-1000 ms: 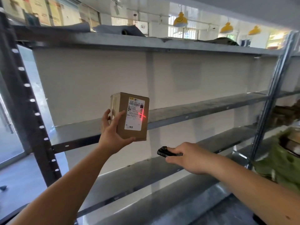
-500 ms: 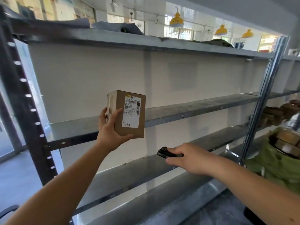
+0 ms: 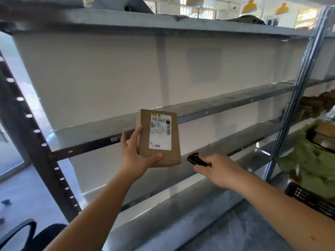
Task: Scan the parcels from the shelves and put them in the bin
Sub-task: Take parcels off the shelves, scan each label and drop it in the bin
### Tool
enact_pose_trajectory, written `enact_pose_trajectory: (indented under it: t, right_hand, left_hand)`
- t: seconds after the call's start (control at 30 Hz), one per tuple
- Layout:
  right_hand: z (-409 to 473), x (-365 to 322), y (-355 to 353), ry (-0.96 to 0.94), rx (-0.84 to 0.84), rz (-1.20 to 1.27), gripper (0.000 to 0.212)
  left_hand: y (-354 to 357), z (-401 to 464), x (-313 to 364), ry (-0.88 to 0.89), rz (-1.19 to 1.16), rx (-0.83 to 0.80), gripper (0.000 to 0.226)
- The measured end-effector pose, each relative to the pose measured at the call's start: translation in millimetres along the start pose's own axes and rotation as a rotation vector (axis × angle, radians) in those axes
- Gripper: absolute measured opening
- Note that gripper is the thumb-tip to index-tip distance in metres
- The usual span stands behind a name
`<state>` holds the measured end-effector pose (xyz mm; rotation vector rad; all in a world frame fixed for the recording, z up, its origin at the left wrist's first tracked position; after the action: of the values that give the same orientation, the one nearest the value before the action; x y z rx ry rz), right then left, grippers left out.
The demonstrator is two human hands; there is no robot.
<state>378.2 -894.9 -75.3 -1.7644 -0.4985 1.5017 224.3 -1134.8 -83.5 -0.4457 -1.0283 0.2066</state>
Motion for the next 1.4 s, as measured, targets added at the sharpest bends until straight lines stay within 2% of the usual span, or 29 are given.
enact_pose_trajectory:
  t: [0.2,0.47,0.83,1.03,1.13,1.4]
  right_hand:
    - [-3.3,41.6,5.4,0.043,0.059,0.037,0.04]
    - [-29.2,115.5,-6.1,0.161,0.176,0.076,0.045]
    - [-65.3,248.7,-54.3,0.422,0.323,0.129,0.067]
    - [-80.5,328.6,-113.8,0.525,0.404,0.121,0.058]
    - [-88.8,377.0,-144.2,0.596,0.431,0.117,0.064]
    - [-128.7,475.6,-211.6,0.757,0.585,0.26,0.057]
  left_hand:
    - [43.8,-24.8,-0.3,-0.006,-0.196,-0.138,0.108]
    - [127.5,-52.4,4.5,-0.144,-0.458,-0.403,0.111]
    - [282.9,-55.9,63.9,-0.097,-0.436,-0.674,0.119]
    - [392.2,-51.9,119.3,-0.081,-0.491,-0.789,0.119]
    - [451.0,-51.0,149.2,-0.07,-0.504,-0.837,0.118]
    - [588.6,-58.9,214.7,-0.004,-0.498,-1.037,0.119]
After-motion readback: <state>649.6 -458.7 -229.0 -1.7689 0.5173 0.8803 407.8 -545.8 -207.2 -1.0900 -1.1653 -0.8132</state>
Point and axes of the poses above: each hand's wrist, its own z-axis towards the middle knuckle, its own y-axis out of the palm, x = y × z, the point moved 4 cm from there along z, towards the middle knuckle, and after that the axes turned 6 degrees about z, right-handed, at the moved point
